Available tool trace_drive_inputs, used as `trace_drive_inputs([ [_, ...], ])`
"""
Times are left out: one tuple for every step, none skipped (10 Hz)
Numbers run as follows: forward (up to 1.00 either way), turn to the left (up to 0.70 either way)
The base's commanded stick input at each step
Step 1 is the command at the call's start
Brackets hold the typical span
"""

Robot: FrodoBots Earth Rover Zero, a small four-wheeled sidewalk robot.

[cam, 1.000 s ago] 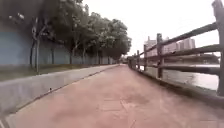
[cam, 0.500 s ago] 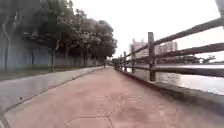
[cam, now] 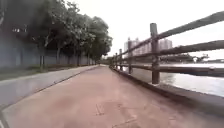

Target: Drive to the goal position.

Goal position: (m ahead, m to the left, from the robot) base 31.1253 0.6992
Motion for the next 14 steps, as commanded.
trace_drive_inputs([
  [1.00, 0.00],
  [1.00, 0.00],
  [1.00, 0.00],
  [1.00, 0.00],
  [1.00, 0.00],
  [1.00, 0.00],
  [1.00, 0.00],
  [1.00, 0.00],
  [1.00, 0.00],
  [1.00, 0.00],
  [1.00, 0.00],
  [1.00, 0.00],
  [1.00, 0.00],
  [1.00, 0.00],
])
